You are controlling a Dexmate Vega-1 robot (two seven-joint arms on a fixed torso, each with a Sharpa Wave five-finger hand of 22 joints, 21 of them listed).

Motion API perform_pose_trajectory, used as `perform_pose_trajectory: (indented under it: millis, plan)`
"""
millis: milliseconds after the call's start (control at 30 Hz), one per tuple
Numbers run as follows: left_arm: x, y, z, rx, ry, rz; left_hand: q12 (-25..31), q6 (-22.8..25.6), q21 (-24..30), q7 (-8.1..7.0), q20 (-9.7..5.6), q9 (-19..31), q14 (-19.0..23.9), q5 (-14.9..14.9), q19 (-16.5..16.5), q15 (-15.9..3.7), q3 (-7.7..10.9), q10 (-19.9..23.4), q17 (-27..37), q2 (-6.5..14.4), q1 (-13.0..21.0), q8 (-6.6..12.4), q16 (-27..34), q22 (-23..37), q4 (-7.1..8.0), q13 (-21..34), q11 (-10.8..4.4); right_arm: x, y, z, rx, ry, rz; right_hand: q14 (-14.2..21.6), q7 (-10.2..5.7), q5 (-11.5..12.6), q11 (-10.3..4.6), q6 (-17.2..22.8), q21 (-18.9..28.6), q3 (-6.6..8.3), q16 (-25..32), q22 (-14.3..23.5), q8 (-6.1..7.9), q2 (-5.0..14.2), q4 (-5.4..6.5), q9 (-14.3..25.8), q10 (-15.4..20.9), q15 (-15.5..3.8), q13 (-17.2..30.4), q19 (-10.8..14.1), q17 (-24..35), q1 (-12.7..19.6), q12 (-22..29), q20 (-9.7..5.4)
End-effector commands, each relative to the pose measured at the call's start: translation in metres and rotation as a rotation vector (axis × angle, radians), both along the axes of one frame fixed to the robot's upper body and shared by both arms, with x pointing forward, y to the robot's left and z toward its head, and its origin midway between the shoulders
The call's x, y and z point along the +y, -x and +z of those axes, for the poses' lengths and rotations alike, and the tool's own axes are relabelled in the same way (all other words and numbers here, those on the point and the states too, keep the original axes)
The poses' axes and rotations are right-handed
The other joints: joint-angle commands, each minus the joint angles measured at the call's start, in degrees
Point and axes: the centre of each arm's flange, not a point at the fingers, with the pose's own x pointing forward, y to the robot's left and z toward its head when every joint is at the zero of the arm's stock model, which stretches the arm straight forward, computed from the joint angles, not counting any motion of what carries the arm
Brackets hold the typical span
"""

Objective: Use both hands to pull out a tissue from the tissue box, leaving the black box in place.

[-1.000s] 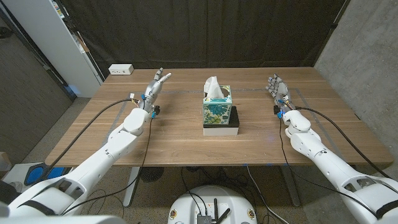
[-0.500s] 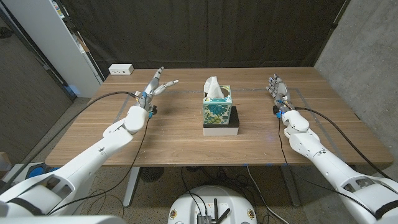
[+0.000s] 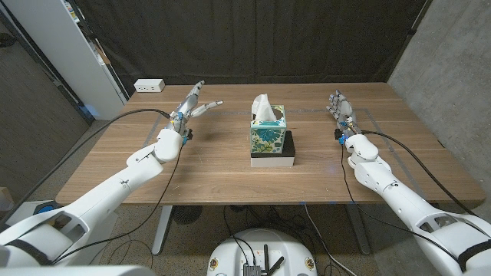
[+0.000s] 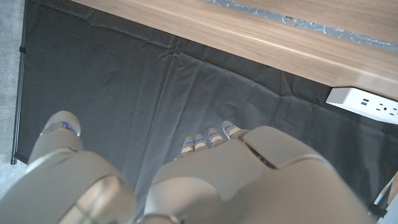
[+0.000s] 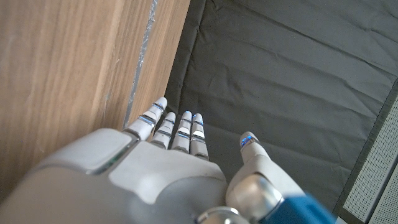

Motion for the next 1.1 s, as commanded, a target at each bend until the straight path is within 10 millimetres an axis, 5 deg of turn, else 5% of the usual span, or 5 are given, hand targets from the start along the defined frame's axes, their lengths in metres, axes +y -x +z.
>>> perform_pose_trajectory:
  millis: [33,1100]
  plan:
    - [-0.002,0.001,-0.001,-0.008,-0.015,0.005,0.36,-26.38,0.08,-0.05,-2.74,0.14,-15.30,0.38,-0.33,0.11,-0.53,-19.88,0.26,0.03,0.67,0.58,0.27,0.18,0.04,0.26,-0.44,0.000,-0.001,0.002,-0.006,0.002,-0.007,0.43,-0.03,0.04,0.05,0.31,0.36,0.11,-0.07,0.20,0.41,-0.07,-0.56,0.10,0.70,-0.62,0.22,0.23,-0.07,0.07,0.40,0.21]
    - [-0.014,0.033,-0.031,0.010,0.002,-0.044,0.92,-24.50,0.06,0.15,-2.85,0.05,-13.74,1.25,1.11,0.31,-2.95,-18.03,0.22,0.36,2.18,1.40,0.47,0.21,0.39,0.23,0.21,0.003,0.003,0.000,-0.006,-0.003,-0.019,0.75,0.15,-0.10,0.12,0.56,0.31,-0.04,-0.43,0.21,0.34,-0.10,-1.86,0.11,0.95,-0.19,0.22,0.43,-0.39,0.51,0.25,0.40]
